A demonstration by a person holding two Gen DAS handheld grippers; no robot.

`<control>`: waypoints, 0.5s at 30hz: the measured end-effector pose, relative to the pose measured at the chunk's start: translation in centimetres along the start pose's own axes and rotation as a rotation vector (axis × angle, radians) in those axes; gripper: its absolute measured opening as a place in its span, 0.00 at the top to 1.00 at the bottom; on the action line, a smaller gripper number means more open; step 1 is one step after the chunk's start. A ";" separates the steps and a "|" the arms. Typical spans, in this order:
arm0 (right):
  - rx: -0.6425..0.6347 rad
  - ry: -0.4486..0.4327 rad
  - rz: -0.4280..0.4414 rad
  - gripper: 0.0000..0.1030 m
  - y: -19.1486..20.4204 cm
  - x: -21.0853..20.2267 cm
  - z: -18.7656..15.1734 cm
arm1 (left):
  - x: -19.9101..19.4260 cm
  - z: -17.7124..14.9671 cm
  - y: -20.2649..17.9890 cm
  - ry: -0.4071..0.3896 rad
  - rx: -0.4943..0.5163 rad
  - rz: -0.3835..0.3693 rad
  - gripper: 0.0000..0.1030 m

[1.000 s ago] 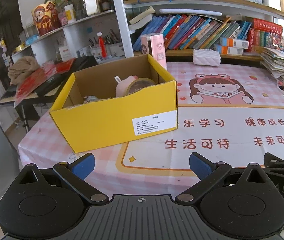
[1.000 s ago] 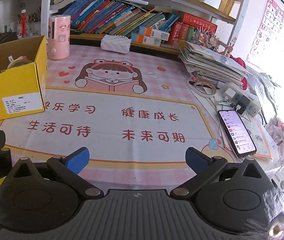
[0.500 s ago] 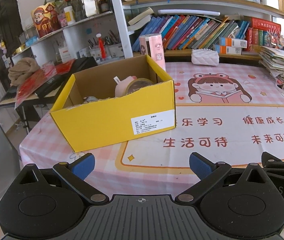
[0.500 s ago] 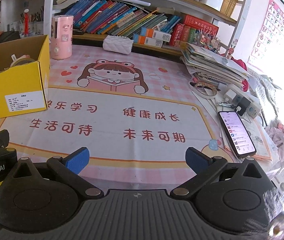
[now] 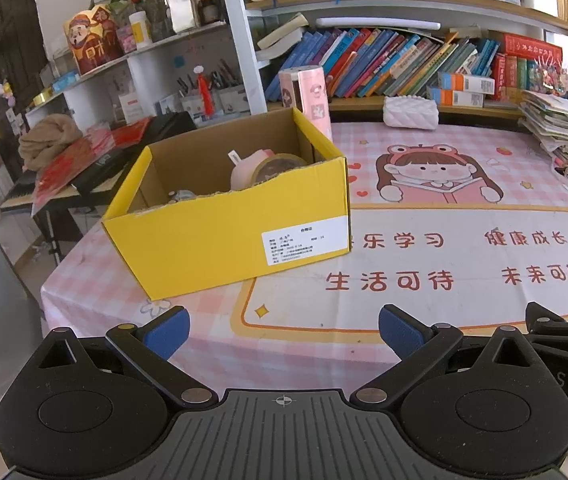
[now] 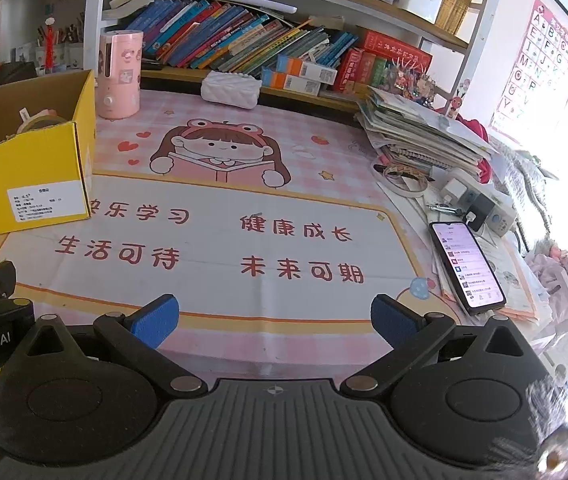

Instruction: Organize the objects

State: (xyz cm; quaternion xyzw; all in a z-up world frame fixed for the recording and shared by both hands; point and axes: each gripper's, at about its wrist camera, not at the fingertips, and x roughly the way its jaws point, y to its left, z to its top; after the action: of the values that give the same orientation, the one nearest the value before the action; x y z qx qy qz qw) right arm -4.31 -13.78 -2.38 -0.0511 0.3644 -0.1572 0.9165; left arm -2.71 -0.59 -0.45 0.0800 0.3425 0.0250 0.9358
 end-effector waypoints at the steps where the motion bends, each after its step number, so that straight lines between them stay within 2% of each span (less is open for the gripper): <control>1: 0.000 0.002 -0.001 0.00 0.0 0.0 0.0 | 0.0 0.0 0.0 0.003 -0.001 -0.001 0.01; 15: -0.001 0.007 -0.005 0.00 0.2 0.1 0.0 | 0.3 0.0 0.2 0.024 -0.018 -0.006 0.01</control>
State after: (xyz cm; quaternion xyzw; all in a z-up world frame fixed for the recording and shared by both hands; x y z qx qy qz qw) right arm -4.18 -13.60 -2.47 -0.0520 0.3674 -0.1593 0.9149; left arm -2.45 -0.39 -0.62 0.0702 0.3535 0.0264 0.9324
